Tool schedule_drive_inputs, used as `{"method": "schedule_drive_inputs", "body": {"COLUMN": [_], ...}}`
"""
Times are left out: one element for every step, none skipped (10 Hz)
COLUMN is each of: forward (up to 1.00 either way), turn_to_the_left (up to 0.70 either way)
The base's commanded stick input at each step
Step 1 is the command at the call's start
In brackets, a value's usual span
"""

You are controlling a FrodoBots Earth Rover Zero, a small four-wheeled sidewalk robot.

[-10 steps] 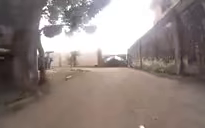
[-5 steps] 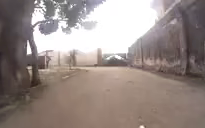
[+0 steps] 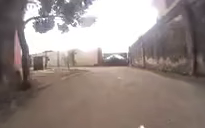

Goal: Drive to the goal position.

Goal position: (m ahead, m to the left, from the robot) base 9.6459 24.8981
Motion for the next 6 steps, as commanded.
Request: {"method": "schedule_drive_inputs", "body": {"forward": [0.7, 0.7, 0.7, 0.7, 0.7, 0.7], "turn_to_the_left": [0.0, 0.0, 0.0, 0.0, 0.0, 0.0]}}
